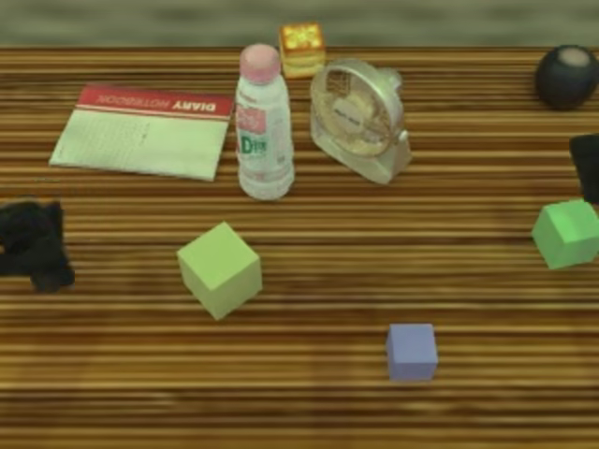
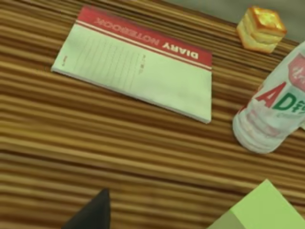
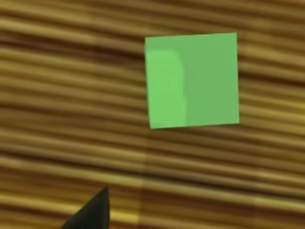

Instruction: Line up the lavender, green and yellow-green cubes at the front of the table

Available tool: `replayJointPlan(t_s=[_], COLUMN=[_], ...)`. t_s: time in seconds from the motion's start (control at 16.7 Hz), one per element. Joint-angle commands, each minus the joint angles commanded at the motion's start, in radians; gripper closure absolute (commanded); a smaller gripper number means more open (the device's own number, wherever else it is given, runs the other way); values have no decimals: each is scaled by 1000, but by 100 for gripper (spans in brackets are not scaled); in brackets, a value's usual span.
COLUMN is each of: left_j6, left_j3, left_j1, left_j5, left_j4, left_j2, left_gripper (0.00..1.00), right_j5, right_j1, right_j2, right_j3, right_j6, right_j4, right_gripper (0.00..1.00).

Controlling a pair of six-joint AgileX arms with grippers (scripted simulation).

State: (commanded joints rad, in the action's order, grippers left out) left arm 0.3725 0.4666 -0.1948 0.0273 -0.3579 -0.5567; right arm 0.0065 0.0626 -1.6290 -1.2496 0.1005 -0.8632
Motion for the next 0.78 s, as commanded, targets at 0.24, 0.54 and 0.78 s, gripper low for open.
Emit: replayJointPlan(t_s=[0.24, 0.54, 0.78], left_j6=[-198, -355, -373], left_j3=[-270, -451, -467], left_j1=[124, 207, 215], left_j5=[-12, -26, -27], left_j4=[192, 342, 358], left_j2=[303, 534, 557], left_gripper=[0, 0, 0], right_j5=[-1, -4, -4], right_j1=[12, 20, 21], right_j2=[-278, -474, -492], right_j3=[-233, -408, -425], right_j6=[17, 30, 31], right_j4=[-153, -253, -261], right_gripper=[0, 0, 0])
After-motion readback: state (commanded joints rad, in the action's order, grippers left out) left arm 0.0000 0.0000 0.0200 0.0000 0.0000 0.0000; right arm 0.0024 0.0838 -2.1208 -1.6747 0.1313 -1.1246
